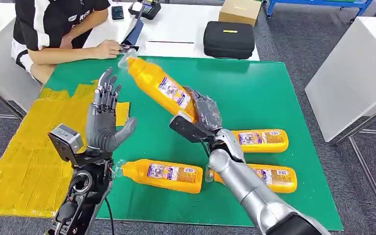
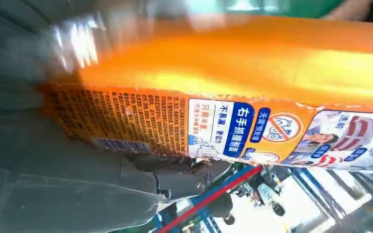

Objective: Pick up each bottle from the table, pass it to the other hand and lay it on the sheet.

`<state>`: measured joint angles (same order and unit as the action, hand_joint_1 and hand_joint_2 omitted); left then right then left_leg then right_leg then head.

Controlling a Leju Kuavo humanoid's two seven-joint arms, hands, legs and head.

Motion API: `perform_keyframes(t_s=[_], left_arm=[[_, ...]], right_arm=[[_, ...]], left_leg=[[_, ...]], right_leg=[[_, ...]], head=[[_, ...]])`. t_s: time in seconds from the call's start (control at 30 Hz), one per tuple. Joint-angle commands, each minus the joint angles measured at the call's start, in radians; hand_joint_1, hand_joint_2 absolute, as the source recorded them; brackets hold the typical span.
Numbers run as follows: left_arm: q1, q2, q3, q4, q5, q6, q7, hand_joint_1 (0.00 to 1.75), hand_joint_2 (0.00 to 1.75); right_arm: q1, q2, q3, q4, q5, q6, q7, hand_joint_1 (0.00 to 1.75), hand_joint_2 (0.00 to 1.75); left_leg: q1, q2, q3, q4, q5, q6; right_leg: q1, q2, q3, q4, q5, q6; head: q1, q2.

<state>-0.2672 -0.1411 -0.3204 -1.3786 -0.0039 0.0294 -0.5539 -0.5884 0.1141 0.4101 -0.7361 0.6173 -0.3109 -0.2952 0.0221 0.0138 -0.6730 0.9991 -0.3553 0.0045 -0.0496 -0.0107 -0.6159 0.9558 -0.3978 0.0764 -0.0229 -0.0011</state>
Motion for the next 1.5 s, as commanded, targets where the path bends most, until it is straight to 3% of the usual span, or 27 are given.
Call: perform_keyframes(t_s=[0.03, 0.17, 0.23, 0.33, 0.57, 0.63, 0.73, 1.5], left_arm=[[-0.065, 0.034, -0.009, 0.044, 0.095, -0.128, 0.113, 0.00, 1.75], [-0.125, 0.031, -0.027, 0.115, 0.161, -0.217, 0.193, 0.00, 1.75], [-0.164, 0.025, -0.033, 0.164, 0.271, -0.306, 0.232, 0.00, 1.75], [-0.198, 0.022, -0.052, 0.185, 0.336, -0.352, 0.252, 0.00, 1.75], [-0.210, 0.018, -0.058, 0.190, 0.358, -0.364, 0.264, 0.00, 1.75], [-0.213, 0.020, -0.061, 0.192, 0.380, -0.378, 0.272, 0.14, 1.75], [-0.231, 0.017, -0.072, 0.204, 0.379, -0.369, 0.272, 0.00, 1.75], [-0.281, 0.019, -0.100, 0.239, 0.363, -0.326, 0.268, 0.00, 1.75]], right_arm=[[0.097, 0.004, -0.102, -0.240, -0.099, -0.104, -0.081, 1.75, 1.75], [0.190, -0.004, -0.116, -0.414, -0.150, -0.120, -0.098, 1.75, 1.75], [0.221, -0.013, -0.114, -0.476, -0.230, -0.026, -0.107, 1.75, 1.75], [0.233, -0.017, -0.112, -0.498, -0.263, 0.020, -0.115, 1.75, 1.75], [0.234, -0.019, -0.112, -0.497, -0.267, 0.028, -0.117, 1.75, 1.75], [0.234, -0.018, -0.113, -0.491, -0.276, 0.037, -0.124, 1.75, 1.75], [0.249, -0.021, -0.107, -0.498, -0.278, 0.045, -0.128, 1.75, 1.75], [0.190, 0.000, 0.059, -0.323, -0.196, 0.129, -0.106, 1.75, 1.75]], left_leg=[[0.000, -0.003, 0.005, 0.001, -0.003, 0.001], [0.000, -0.003, 0.003, 0.000, -0.001, 0.001], [0.000, -0.004, 0.002, 0.000, -0.001, 0.001], [0.000, -0.004, 0.003, 0.000, -0.001, 0.001], [0.000, -0.002, 0.007, 0.001, -0.003, 0.001], [0.000, -0.002, 0.005, 0.001, -0.003, 0.001], [0.000, -0.002, 0.003, 0.000, -0.001, 0.000], [0.000, 0.000, 0.005, 0.000, -0.002, 0.000]], right_leg=[[0.001, -0.001, 0.005, 0.001, -0.003, -0.006], [0.001, -0.003, 0.003, 0.001, -0.002, -0.004], [0.000, -0.003, 0.003, 0.000, -0.002, -0.004], [0.000, -0.003, 0.004, 0.001, -0.003, -0.005], [0.001, -0.001, 0.006, 0.001, -0.003, -0.007], [0.000, -0.001, 0.005, 0.001, -0.003, -0.006], [0.000, -0.001, 0.003, 0.000, -0.002, -0.004], [0.001, 0.001, 0.004, 0.000, -0.002, -0.005]], head=[[0.000, 0.000], [0.000, 0.000], [0.000, 0.000], [0.000, 0.000], [0.000, 0.000], [0.000, 0.000], [0.000, 0.000], [0.000, 0.000]])
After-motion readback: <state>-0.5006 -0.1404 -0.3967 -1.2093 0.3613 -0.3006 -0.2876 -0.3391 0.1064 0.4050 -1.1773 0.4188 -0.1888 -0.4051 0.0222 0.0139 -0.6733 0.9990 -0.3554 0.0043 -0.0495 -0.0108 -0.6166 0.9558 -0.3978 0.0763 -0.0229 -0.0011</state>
